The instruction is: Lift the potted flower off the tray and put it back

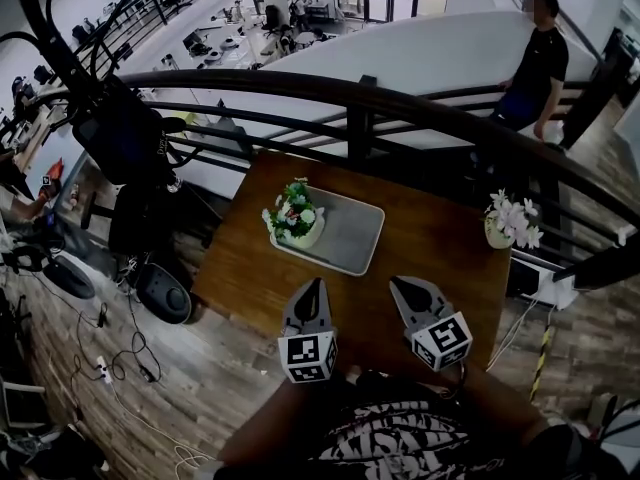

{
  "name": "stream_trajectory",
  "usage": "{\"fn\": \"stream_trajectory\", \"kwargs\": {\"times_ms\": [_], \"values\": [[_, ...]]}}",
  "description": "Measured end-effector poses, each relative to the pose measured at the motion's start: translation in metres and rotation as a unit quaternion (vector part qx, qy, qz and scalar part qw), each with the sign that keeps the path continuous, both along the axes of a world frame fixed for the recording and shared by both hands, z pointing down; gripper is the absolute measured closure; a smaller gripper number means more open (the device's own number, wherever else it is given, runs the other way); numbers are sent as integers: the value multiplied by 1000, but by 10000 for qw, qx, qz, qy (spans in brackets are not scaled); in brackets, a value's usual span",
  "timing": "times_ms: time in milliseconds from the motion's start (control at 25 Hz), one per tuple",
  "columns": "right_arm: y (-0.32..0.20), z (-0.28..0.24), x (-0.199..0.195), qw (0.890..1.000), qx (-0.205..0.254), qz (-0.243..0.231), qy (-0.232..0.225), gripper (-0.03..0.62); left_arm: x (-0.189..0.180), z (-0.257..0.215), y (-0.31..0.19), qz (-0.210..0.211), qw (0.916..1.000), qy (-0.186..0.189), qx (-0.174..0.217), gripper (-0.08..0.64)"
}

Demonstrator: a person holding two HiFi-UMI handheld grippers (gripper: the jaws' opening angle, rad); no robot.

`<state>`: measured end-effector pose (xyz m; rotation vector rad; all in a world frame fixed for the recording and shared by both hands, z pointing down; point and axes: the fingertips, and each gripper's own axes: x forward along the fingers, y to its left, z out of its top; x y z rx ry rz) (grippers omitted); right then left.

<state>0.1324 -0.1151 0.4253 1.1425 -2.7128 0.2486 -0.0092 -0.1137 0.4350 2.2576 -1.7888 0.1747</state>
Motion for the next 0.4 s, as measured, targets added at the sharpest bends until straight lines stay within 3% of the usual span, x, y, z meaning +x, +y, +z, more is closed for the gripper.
{"fn": "stream_trajectory", "kwargs": {"times_ms": [400], "values": [[0,-1,1,10000,-26,-45,-1,594,-1,3,-3,-66,10000,3,-50,552]]}}
